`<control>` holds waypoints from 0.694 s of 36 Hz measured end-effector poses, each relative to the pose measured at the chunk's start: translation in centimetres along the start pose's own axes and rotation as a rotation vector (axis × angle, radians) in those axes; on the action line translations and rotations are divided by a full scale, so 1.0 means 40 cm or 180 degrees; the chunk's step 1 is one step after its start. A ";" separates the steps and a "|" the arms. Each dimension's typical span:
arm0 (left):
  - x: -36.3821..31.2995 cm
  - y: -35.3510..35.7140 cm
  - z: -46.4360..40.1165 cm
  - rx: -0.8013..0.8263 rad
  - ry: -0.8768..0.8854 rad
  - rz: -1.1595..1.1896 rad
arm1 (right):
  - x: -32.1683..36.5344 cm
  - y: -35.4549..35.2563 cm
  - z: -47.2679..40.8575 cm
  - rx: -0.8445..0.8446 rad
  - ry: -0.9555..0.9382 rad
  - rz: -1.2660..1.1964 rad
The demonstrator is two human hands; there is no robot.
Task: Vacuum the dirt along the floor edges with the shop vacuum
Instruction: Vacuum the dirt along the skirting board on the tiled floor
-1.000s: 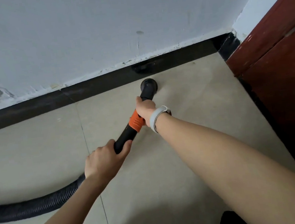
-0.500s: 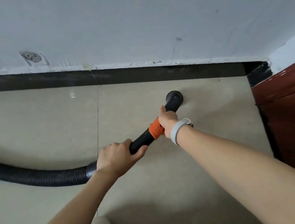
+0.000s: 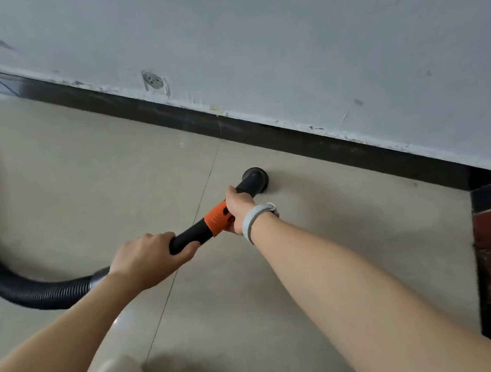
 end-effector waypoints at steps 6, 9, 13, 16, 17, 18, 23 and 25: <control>-0.159 0.025 0.002 0.0217 0.0710 -0.0247 | -0.081 -0.176 0.021 -0.0497 0.0126 -0.0771; -0.226 0.047 0.005 0.0062 0.0985 -0.0238 | -0.101 -0.247 0.023 -0.0694 0.0166 -0.0931; -0.220 0.070 0.012 -0.0040 0.1186 -0.0209 | -0.132 -0.262 0.043 -0.0830 0.0157 -0.0955; -0.167 0.096 0.025 -0.0083 0.1181 -0.0100 | -0.150 -0.207 0.066 -0.0863 0.0100 -0.0934; -0.143 0.104 0.027 -0.0100 0.1151 -0.0045 | -0.154 -0.180 0.064 -0.0863 0.0055 -0.0933; -0.116 0.113 0.029 -0.0119 0.1103 0.0007 | -0.158 -0.150 0.062 -0.0857 0.0007 -0.0942; 0.044 0.164 0.064 -0.0364 0.0814 0.0035 | -0.223 0.013 0.007 -0.1008 -0.0217 -0.0654; 0.122 0.204 0.096 -0.0447 0.0648 0.0038 | -0.264 0.091 0.019 -0.1027 -0.0209 -0.0674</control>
Point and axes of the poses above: each hand's wrist, its own z-axis away from the middle knuckle, its own y-axis out of the palm, x = y × z, the point moved 6 cm from there along -z, towards the middle knuckle, and after that the axes turned 6 degrees about -z, right-handed, at the moved point
